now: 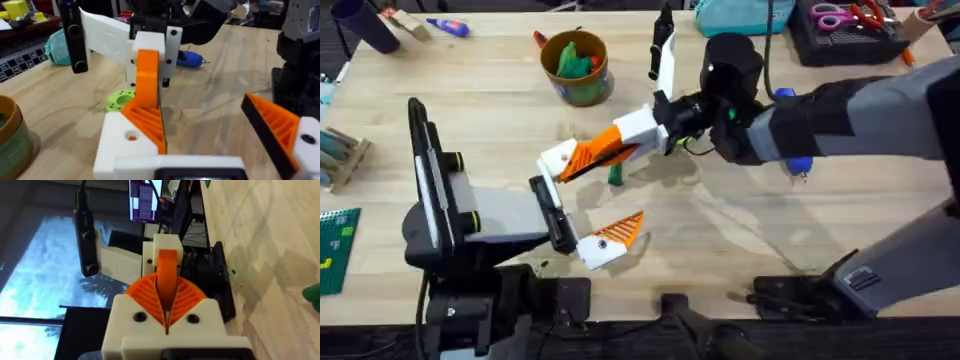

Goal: Pick up the gripper from the table and insert it into the empty holder that is missing its gripper. Then pick up a screw, insert it into the mounting hole, and use the screwdriver to tighten it. Finally, clean up the table by picking up the vegetable and placing it into the bucket.

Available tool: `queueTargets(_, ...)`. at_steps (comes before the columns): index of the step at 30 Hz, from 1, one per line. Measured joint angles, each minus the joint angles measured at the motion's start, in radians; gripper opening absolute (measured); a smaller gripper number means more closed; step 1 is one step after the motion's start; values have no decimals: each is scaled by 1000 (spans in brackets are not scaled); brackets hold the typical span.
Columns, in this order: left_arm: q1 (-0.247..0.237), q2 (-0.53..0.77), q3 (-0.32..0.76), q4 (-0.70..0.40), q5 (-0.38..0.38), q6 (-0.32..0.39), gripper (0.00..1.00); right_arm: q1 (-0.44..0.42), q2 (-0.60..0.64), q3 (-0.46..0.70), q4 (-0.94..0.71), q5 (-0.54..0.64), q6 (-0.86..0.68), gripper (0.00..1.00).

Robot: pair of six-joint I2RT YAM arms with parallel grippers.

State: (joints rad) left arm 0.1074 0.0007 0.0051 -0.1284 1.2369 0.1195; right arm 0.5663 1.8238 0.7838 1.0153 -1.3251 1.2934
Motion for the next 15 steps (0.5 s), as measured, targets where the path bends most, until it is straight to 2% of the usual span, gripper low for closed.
queueTargets(7, 0, 0, 0, 1, -8, 0, 987, 0, 39, 50, -21, -7, -7, 8)
queueTargets(15, 0, 0, 0, 1, -11, -4, 986, 0, 44, 55, -22, -11, -13, 8)
